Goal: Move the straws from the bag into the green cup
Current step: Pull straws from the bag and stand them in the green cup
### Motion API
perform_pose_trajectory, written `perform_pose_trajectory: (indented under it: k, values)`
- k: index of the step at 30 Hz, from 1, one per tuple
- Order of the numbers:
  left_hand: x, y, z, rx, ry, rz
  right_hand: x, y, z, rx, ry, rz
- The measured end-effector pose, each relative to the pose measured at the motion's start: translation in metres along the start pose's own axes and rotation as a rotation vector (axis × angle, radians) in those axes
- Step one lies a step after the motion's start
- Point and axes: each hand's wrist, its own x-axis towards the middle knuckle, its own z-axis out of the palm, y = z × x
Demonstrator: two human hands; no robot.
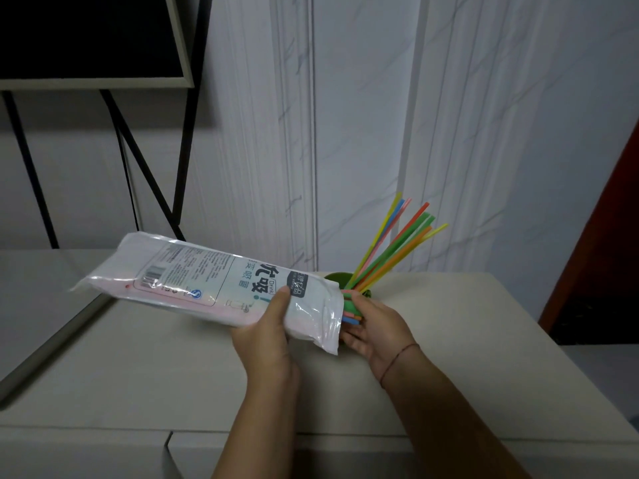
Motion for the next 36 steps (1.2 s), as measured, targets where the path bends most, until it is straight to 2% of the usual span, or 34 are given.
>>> perform_pose_trajectory:
  k: [3, 5, 12, 21, 25, 30, 36]
  values:
    - [0.003, 0.001, -0.002, -0.049, 0.019, -0.08, 0.002, -0.002, -0.003, -0.149, 0.045, -0.137]
    - [0.004, 0.002, -0.004, -0.072, 0.006, -0.129, 0.003, -0.004, -0.007, -0.161, 0.05, -0.209]
    - [0.009, 0.004, -0.006, -0.147, -0.038, -0.265, -0.006, -0.014, -0.008, -0.304, -0.046, -0.321]
    - [0.03, 0.004, -0.021, -0.267, 0.005, -0.392, -0.016, -0.038, -0.023, -0.288, -0.042, -0.333]
    - [0.036, 0.004, -0.025, -0.298, 0.019, -0.386, -0.019, -0.045, -0.029, -0.225, -0.019, -0.299]
    - [0.034, 0.005, -0.023, -0.288, 0.037, -0.37, -0.022, -0.041, -0.019, -0.136, -0.093, -0.198]
    - [0.042, 0.003, -0.03, -0.291, 0.011, -0.383, -0.019, -0.042, -0.022, -0.137, -0.086, -0.208]
